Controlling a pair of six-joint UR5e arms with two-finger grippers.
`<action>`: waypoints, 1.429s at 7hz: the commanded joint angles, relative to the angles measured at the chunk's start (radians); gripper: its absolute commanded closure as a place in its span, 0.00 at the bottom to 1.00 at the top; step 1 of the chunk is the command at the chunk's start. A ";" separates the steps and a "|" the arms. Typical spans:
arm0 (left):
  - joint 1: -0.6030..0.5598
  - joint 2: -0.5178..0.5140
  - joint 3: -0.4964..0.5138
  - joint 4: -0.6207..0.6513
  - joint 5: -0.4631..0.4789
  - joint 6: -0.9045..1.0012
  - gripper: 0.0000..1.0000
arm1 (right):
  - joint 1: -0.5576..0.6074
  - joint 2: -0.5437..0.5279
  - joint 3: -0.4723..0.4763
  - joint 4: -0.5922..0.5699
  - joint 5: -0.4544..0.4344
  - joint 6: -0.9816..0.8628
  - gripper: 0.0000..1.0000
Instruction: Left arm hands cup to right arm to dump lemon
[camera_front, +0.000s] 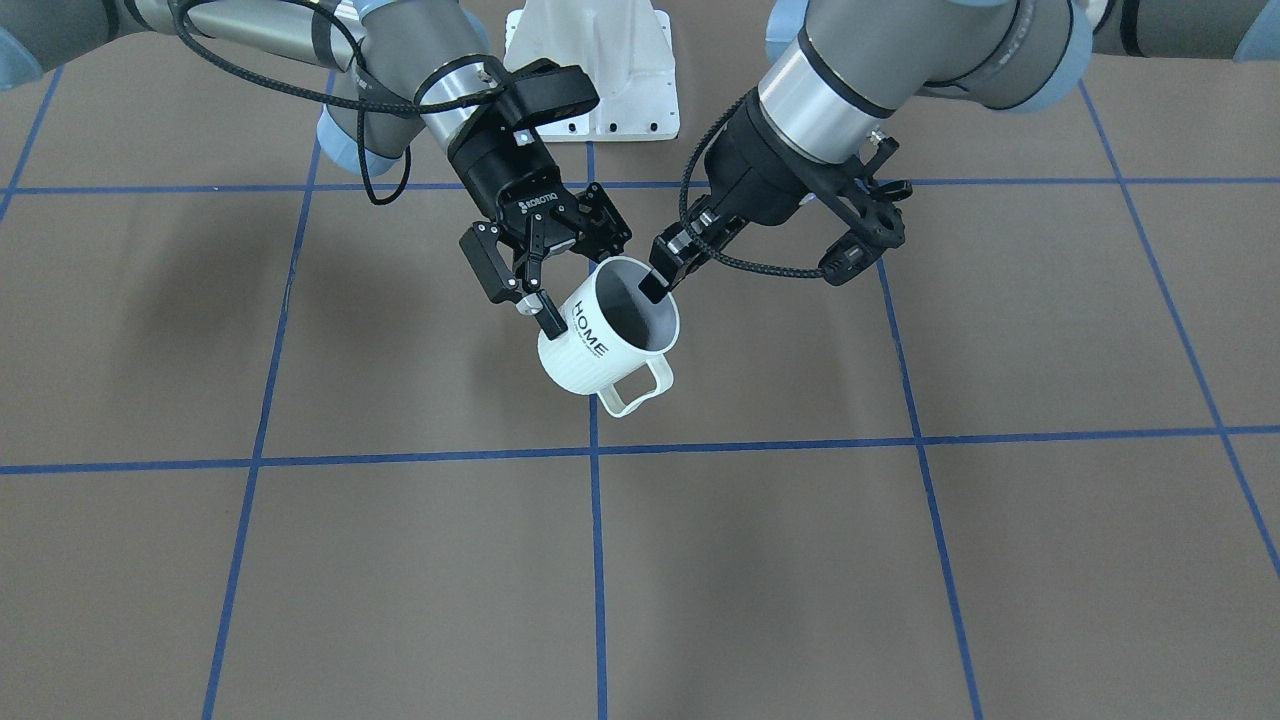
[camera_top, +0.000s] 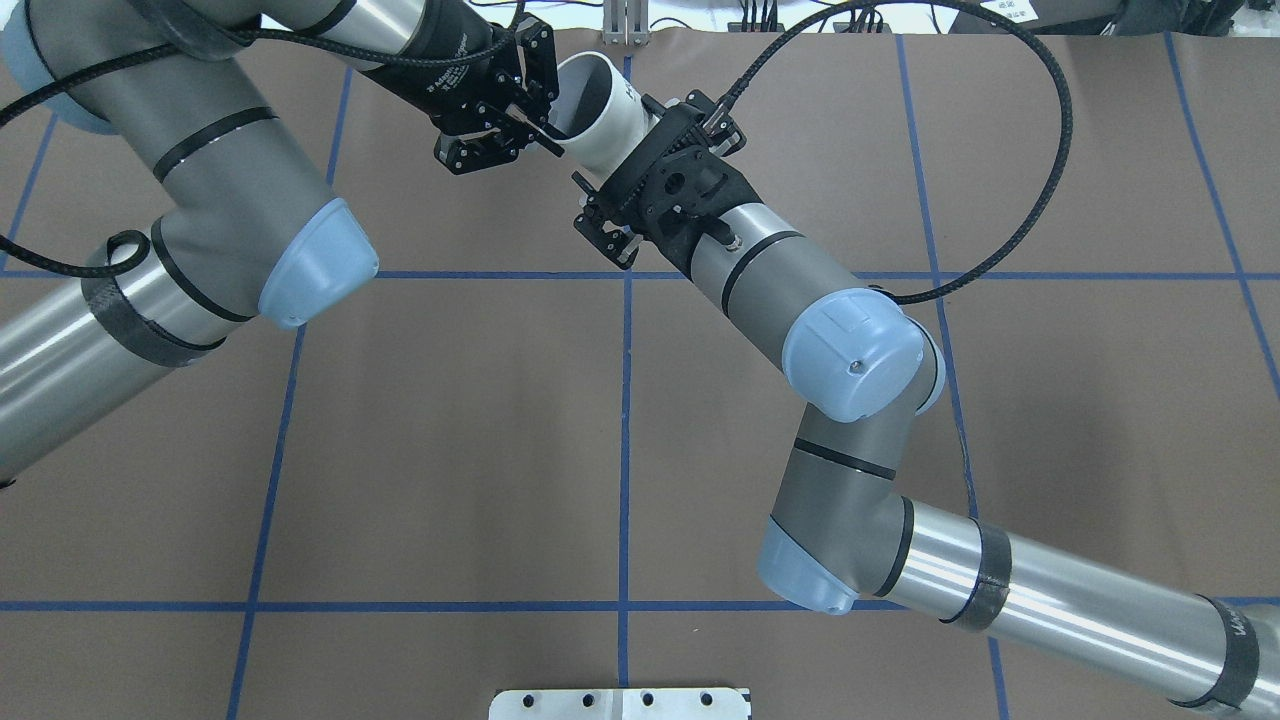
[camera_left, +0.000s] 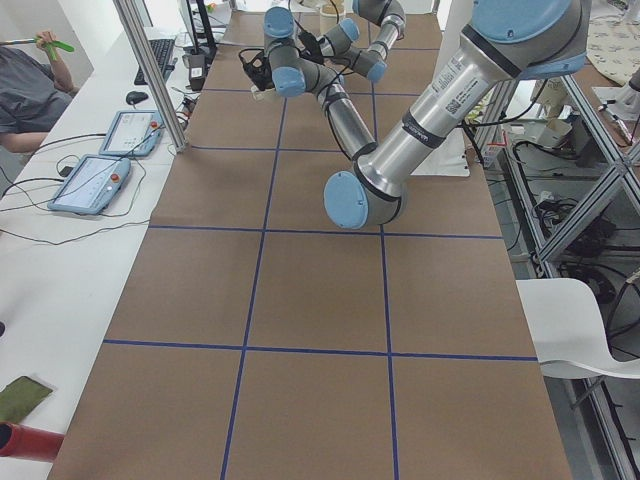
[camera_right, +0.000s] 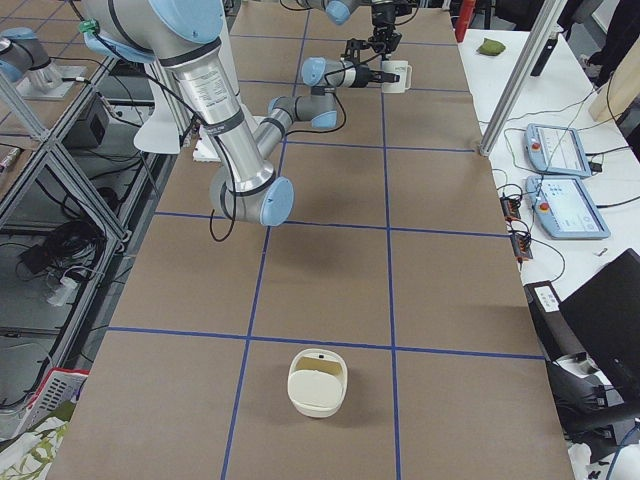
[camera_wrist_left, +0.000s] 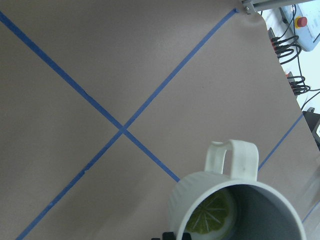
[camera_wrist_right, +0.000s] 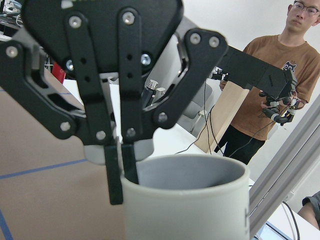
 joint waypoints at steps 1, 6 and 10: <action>0.002 0.010 -0.014 0.000 -0.002 -0.001 1.00 | 0.000 -0.001 0.000 0.001 -0.002 0.000 0.08; 0.010 0.008 -0.028 0.000 -0.003 -0.001 1.00 | 0.000 -0.004 0.000 0.001 -0.022 0.000 0.08; 0.023 0.007 -0.040 0.002 -0.002 -0.001 1.00 | -0.003 -0.005 0.000 0.001 -0.022 0.002 0.08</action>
